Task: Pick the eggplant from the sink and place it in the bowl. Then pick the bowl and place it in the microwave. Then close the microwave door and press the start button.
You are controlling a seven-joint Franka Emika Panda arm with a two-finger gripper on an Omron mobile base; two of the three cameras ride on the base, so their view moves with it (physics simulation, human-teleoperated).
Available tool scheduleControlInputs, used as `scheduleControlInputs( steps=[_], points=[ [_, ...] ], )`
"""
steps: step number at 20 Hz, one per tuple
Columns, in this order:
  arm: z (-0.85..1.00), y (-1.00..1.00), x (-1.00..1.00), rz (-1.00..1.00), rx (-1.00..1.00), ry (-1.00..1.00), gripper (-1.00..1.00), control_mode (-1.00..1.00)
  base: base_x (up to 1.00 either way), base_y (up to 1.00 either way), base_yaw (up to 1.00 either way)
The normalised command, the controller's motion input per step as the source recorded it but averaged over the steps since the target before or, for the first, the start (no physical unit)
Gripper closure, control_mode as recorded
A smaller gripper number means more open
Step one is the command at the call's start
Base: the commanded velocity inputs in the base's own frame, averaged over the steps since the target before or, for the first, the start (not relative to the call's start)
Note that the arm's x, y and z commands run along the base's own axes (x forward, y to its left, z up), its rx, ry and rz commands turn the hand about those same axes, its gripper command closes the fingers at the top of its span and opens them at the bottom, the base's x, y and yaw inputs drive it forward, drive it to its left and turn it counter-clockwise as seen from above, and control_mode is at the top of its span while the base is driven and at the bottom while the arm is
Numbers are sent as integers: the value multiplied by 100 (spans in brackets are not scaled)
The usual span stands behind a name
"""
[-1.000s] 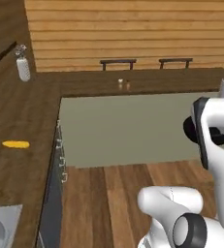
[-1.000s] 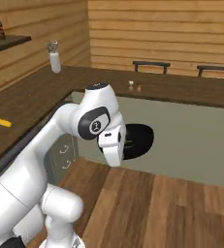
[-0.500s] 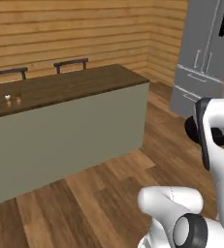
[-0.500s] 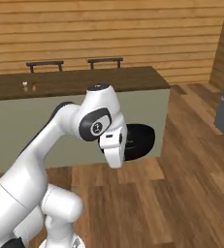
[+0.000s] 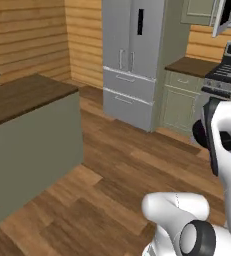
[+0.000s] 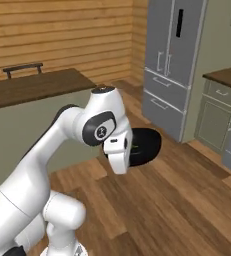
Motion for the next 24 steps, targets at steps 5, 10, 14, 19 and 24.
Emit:
scheduleControlInputs(
  steps=[5, 10, 14, 19, 24],
  points=[
    [0, 0, 0, 0, 0, 0, 100, 100, 71, 0, -42],
    [0, 0, 0, 0, 0, 0, 100, 100, 95, 0, -33],
    [0, 0, 0, 0, 0, 0, 100, 100, 100, 0, -36],
    [0, 0, 0, 0, 0, 0, 100, 100, 100, -3, -42],
    [0, 0, 0, 0, 0, 0, 100, 100, 100, -12, -47]
  ],
)
